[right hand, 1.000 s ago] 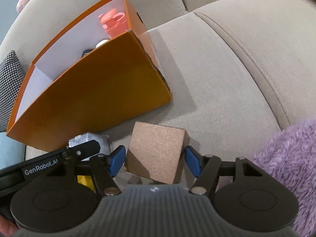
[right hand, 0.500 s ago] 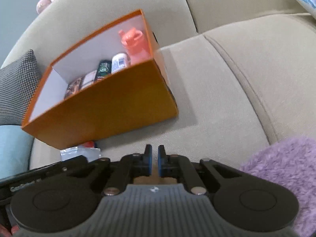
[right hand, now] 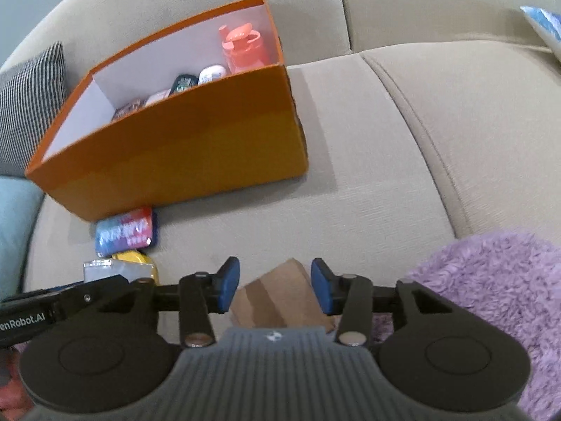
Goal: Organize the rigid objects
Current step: 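Carry the clear cube and cardboard square over the orange box with both tools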
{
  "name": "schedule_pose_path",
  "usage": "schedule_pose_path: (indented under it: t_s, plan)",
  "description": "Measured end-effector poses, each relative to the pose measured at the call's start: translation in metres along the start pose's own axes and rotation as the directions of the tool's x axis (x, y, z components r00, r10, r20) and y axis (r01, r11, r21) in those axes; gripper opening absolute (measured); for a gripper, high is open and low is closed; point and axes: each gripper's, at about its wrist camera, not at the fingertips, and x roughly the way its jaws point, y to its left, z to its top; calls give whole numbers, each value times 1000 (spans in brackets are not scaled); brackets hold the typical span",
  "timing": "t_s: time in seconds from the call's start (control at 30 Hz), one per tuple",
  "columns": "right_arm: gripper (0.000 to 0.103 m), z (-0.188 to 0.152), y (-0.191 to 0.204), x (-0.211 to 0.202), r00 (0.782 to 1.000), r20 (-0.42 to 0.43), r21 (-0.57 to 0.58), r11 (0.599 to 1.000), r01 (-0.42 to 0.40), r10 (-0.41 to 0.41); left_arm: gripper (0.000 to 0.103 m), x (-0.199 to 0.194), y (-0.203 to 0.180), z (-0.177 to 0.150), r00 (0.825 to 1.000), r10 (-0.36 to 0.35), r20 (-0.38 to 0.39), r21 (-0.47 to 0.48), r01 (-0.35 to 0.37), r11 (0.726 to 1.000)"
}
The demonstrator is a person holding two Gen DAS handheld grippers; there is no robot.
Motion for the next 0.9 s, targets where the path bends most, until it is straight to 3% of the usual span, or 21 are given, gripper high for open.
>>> schedule_pose_path:
  t_s: [0.13,0.2,0.27,0.4,0.57,0.73,0.9]
  plan:
    - [62,-9,2,5,999,-43,-46,999,-2,0,56,3,-2,1,1000,-16,-7,15,16,1000]
    - [72,-13,10,9,998,-59,-113,994,-7,0,56,6,-2,1,1000,-22,-18,21,22,1000]
    - [74,-17,18,11,998,-63,-189,982,16,-28,56,9,-3,-1,999,-24,-31,28,25,999]
    - [71,-18,28,20,996,-63,-319,947,34,-56,56,12,-4,-2,999,-22,-39,43,23,999]
    - [63,-13,30,33,992,-97,-395,918,31,-75,56,12,-5,0,999,-20,-38,47,21,999]
    - [62,-12,25,29,995,-91,-369,929,14,-51,55,2,-4,4,999,-35,-22,46,36,998]
    - [61,-3,24,-2,999,-39,-325,946,-11,-2,55,-27,-10,17,997,-70,42,43,69,997]
